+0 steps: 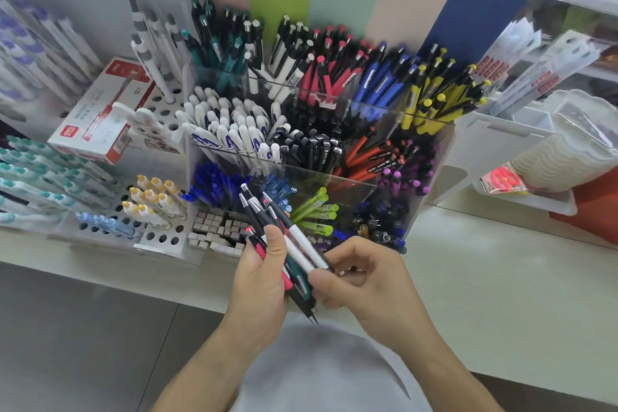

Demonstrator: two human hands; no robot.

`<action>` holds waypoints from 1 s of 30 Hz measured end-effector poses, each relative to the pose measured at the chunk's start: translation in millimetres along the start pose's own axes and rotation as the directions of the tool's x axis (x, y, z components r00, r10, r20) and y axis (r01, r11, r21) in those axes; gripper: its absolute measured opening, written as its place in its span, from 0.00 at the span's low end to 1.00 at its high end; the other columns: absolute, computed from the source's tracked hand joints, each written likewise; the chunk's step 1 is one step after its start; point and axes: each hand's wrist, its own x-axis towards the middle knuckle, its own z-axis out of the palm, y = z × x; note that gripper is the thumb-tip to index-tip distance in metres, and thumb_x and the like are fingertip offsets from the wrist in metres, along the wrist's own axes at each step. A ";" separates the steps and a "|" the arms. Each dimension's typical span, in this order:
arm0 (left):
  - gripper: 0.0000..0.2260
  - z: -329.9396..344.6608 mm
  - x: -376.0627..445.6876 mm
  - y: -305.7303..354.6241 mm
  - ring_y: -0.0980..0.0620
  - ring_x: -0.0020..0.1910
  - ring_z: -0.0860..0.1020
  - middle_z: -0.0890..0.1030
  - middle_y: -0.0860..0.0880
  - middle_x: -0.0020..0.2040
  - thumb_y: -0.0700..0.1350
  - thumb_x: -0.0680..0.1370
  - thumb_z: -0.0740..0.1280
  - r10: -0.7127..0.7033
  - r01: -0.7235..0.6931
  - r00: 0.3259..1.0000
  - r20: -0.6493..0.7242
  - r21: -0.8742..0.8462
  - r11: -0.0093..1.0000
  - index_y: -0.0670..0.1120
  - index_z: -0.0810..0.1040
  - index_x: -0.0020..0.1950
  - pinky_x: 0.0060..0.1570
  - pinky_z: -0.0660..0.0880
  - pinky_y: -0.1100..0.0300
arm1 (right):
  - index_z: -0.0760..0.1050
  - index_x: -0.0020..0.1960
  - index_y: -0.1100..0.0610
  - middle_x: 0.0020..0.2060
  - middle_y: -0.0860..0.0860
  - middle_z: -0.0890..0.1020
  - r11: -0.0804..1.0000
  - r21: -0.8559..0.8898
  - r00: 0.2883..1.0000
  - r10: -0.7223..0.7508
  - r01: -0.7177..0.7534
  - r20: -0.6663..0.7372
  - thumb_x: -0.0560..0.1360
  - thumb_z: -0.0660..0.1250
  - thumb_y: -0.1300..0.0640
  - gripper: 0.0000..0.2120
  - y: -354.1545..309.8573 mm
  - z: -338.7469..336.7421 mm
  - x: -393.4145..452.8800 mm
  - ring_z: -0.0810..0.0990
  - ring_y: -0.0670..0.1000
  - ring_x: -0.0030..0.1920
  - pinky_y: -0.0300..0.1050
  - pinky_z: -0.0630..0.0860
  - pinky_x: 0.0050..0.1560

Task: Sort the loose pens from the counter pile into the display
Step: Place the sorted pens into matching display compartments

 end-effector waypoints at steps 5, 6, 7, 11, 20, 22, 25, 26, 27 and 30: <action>0.28 -14.1 2.0 2.1 0.50 0.30 0.72 0.73 0.45 0.35 0.62 0.65 0.78 -0.084 0.096 0.980 0.179 -0.060 0.994 0.41 0.77 0.49 0.30 0.74 0.56 | 0.85 0.48 0.63 0.35 0.65 0.84 0.982 0.169 0.994 -0.071 0.083 -0.078 0.66 0.76 0.64 0.11 -22.0 -36.2 -0.1 0.83 0.55 0.31 0.41 0.80 0.36; 0.27 -17.2 2.9 1.4 0.50 0.30 0.71 0.72 0.46 0.35 0.61 0.62 0.80 -0.106 0.120 0.965 0.242 -0.045 0.992 0.42 0.78 0.46 0.30 0.73 0.57 | 0.86 0.48 0.60 0.35 0.64 0.84 0.983 0.144 0.989 -0.098 0.114 -0.114 0.65 0.76 0.62 0.12 -25.9 -44.3 0.3 0.82 0.53 0.31 0.39 0.79 0.37; 0.27 -20.4 3.2 1.1 0.50 0.31 0.70 0.71 0.46 0.35 0.60 0.61 0.82 -0.128 0.139 0.947 0.295 -0.018 0.990 0.41 0.78 0.45 0.31 0.73 0.57 | 0.87 0.48 0.57 0.34 0.63 0.85 0.981 0.131 0.981 -0.125 0.145 -0.147 0.65 0.75 0.61 0.11 -28.0 -52.9 1.6 0.80 0.52 0.31 0.37 0.79 0.38; 0.15 -27.1 1.5 5.8 0.48 0.33 0.73 0.73 0.43 0.36 0.51 0.72 0.77 -0.218 0.222 0.890 0.401 0.038 0.974 0.41 0.78 0.42 0.34 0.75 0.54 | 0.88 0.50 0.53 0.35 0.57 0.84 0.958 0.164 0.967 -0.216 0.236 -0.133 0.64 0.80 0.48 0.16 -30.3 -91.0 6.6 0.79 0.51 0.35 0.37 0.78 0.41; 0.14 -26.4 2.2 6.3 0.49 0.26 0.67 0.70 0.42 0.32 0.45 0.71 0.76 -0.209 0.093 0.875 0.436 0.273 0.958 0.45 0.80 0.55 0.28 0.69 0.58 | 0.86 0.49 0.56 0.32 0.56 0.79 0.987 -0.119 0.958 -0.070 0.107 0.280 0.68 0.79 0.43 0.18 -37.7 -115.0 14.3 0.75 0.51 0.33 0.39 0.73 0.37; 0.15 -26.4 2.0 5.9 0.49 0.24 0.68 0.72 0.38 0.30 0.51 0.70 0.76 -0.240 0.039 0.853 0.463 0.401 0.915 0.48 0.81 0.54 0.27 0.67 0.58 | 0.86 0.47 0.56 0.32 0.56 0.79 0.983 -0.167 0.934 -0.014 0.078 0.356 0.71 0.75 0.56 0.06 -41.8 -104.1 18.6 0.76 0.52 0.32 0.41 0.74 0.36; 0.15 -23.0 -3.5 6.7 0.50 0.23 0.69 0.79 0.36 0.33 0.53 0.72 0.78 -0.324 -0.016 0.767 0.554 0.521 0.853 0.46 0.81 0.52 0.25 0.67 0.60 | 0.85 0.45 0.60 0.31 0.55 0.80 0.994 -0.110 0.935 0.026 0.014 0.354 0.73 0.73 0.65 0.03 -35.9 -81.9 25.5 0.75 0.52 0.30 0.41 0.74 0.33; 0.13 -20.0 -5.6 5.9 0.50 0.22 0.69 0.82 0.36 0.36 0.51 0.72 0.77 -0.329 -0.023 0.751 0.572 0.521 0.853 0.45 0.81 0.49 0.24 0.66 0.60 | 0.85 0.44 0.60 0.32 0.55 0.79 0.998 -0.070 0.948 0.025 -0.003 0.317 0.72 0.74 0.63 0.02 -33.2 -72.6 26.6 0.75 0.51 0.30 0.40 0.73 0.32; 0.09 -17.0 -7.3 5.7 0.51 0.22 0.69 0.84 0.38 0.37 0.48 0.74 0.76 -0.317 -0.029 0.754 0.575 0.512 0.859 0.44 0.81 0.47 0.24 0.65 0.60 | 0.84 0.43 0.59 0.32 0.56 0.78 1.000 -0.023 0.963 0.017 -0.011 0.269 0.71 0.77 0.61 0.03 -29.8 -63.8 27.2 0.74 0.51 0.30 0.39 0.72 0.32; 0.10 -14.2 -6.6 3.7 0.52 0.21 0.67 0.79 0.49 0.26 0.46 0.79 0.70 -0.291 -0.023 0.778 0.556 0.488 0.873 0.39 0.80 0.45 0.24 0.64 0.62 | 0.81 0.46 0.59 0.35 0.56 0.79 0.994 0.106 0.986 0.003 -0.021 0.169 0.70 0.79 0.59 0.09 -16.1 -38.0 23.5 0.74 0.48 0.29 0.39 0.71 0.30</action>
